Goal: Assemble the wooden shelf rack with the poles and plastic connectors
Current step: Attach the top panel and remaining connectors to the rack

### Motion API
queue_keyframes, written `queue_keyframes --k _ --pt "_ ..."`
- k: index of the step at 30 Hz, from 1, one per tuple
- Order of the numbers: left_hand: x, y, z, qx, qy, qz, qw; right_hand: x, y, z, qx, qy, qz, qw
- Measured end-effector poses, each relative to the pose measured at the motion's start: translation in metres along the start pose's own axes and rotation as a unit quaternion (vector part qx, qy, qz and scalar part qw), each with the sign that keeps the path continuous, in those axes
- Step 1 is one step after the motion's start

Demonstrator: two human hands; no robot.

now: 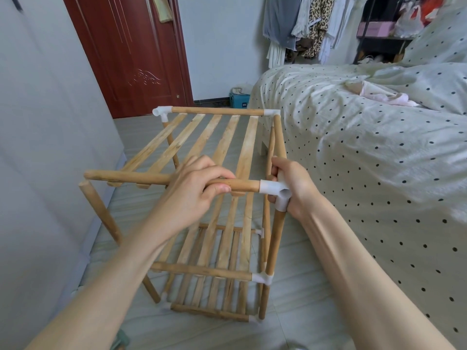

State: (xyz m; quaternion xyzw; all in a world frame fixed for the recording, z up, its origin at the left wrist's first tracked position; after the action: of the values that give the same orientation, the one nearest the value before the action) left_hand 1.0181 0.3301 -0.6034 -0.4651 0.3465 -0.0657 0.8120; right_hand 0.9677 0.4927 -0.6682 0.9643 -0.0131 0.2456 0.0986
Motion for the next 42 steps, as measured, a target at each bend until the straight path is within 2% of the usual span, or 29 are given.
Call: queue_keyframes --k 9,14,17,19,21,23,25,27,29,32,34,36,37,39,42 --pt "0.001 0.001 0.018 -0.008 0.031 0.035 0.999 0.009 0.002 0.004 0.010 -0.012 0.039 0.999" --pt "0.005 0.002 0.015 -0.012 0.021 0.017 1.000 0.011 0.008 0.006 -0.013 -0.017 -0.009 1.000" --pt "0.004 0.003 0.014 -0.012 0.009 -0.007 1.000 0.013 0.011 0.007 -0.067 -0.008 -0.048 0.997" --pt "0.004 0.004 0.016 -0.016 0.009 -0.018 1.000 0.013 0.010 0.009 -0.100 -0.007 -0.039 0.994" --pt "0.005 0.010 0.023 -0.052 0.000 -0.026 0.998 0.013 0.012 0.013 -0.115 -0.005 -0.034 0.993" --pt "0.009 0.012 0.030 -0.104 -0.017 -0.002 0.994 0.015 0.020 0.019 -0.129 0.012 -0.073 0.989" --pt "0.016 0.007 0.028 -0.145 -0.053 0.032 0.987 0.020 0.024 0.023 -0.059 0.019 -0.118 0.991" --pt "0.022 0.004 0.019 -0.175 -0.081 0.009 0.981 0.022 0.018 0.020 0.123 -0.030 -0.104 0.987" --pt "0.025 0.005 0.015 -0.192 -0.082 -0.029 0.977 0.026 0.012 0.013 0.242 -0.092 -0.070 0.963" --pt "0.029 0.008 0.025 -0.216 -0.068 -0.020 0.974 0.037 0.014 0.010 0.305 -0.126 -0.065 0.942" --pt "0.034 0.004 0.025 -0.189 -0.075 -0.005 0.979 0.046 0.015 0.003 0.376 -0.194 0.008 0.906" --pt "0.039 -0.003 0.015 -0.128 -0.078 -0.015 0.989 0.064 0.013 -0.019 0.396 -0.328 0.132 0.847" --pt "0.044 -0.006 0.007 -0.094 -0.089 -0.035 0.991 0.078 0.016 -0.028 0.384 -0.398 0.158 0.818" --pt "0.057 -0.015 -0.010 -0.041 -0.118 -0.086 0.988 0.096 0.035 -0.035 0.415 -0.497 0.093 0.756" --pt "0.080 -0.036 -0.031 0.034 -0.167 -0.114 0.979 0.092 0.077 -0.015 0.587 -0.495 -0.072 0.637"
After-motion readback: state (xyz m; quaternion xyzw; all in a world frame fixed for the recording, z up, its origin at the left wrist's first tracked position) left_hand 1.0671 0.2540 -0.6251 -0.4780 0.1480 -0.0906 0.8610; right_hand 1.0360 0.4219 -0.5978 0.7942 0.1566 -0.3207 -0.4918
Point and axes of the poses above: each hand's wrist, its own x-axis away from the middle knuckle, its own y-axis out of the palm, z = x × y, the point moved 8 cm from there along -x, towards the middle knuckle, and after that the axes turned 11 degrees about y, right-handed, at the moved point
